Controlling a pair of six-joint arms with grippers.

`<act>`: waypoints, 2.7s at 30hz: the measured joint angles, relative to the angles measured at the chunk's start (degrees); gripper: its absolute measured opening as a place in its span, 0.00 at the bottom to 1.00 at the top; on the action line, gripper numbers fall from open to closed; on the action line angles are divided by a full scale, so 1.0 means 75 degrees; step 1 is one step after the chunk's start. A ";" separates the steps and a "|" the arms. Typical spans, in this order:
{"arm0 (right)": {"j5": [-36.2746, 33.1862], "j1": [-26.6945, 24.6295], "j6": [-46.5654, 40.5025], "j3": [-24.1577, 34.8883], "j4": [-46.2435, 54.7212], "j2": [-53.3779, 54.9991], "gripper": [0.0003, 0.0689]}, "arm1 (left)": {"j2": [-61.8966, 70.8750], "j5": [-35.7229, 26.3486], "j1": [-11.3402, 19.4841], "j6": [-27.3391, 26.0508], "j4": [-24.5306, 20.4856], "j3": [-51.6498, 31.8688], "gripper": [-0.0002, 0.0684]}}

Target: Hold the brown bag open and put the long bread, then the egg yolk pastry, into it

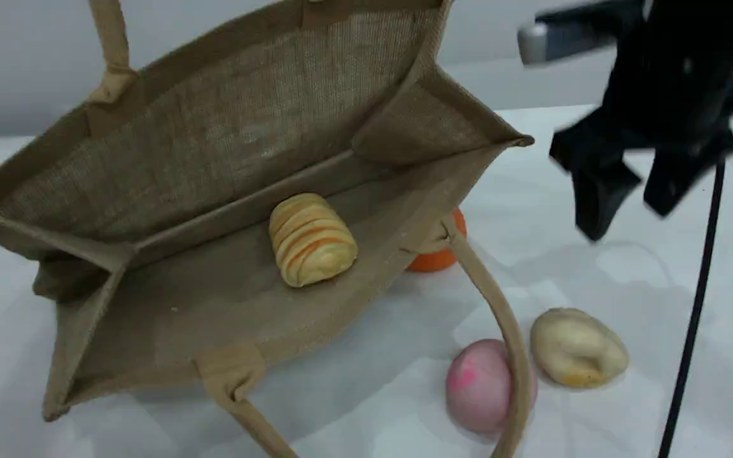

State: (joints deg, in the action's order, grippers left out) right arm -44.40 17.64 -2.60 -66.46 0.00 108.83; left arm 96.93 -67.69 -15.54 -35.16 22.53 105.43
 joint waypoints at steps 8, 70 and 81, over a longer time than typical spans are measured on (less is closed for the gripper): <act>0.0755 0.0000 0.0205 0.0761 -0.0646 0.0049 0.69 | 0.0000 -0.0091 0.0000 0.0007 0.0000 0.0000 0.13; 0.3127 0.2043 0.2852 0.1108 -0.5779 -0.1547 0.11 | 0.0000 -0.0322 0.0000 0.0007 0.0022 0.0000 0.13; 0.4895 0.2463 0.3178 0.0487 -0.6264 -0.0190 0.10 | 0.0000 -0.0314 0.0000 0.0007 0.0052 0.0000 0.13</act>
State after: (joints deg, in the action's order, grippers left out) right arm -7.69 36.12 21.23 -62.81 -46.98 107.40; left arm 96.93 -70.04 -15.54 -35.11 22.93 105.43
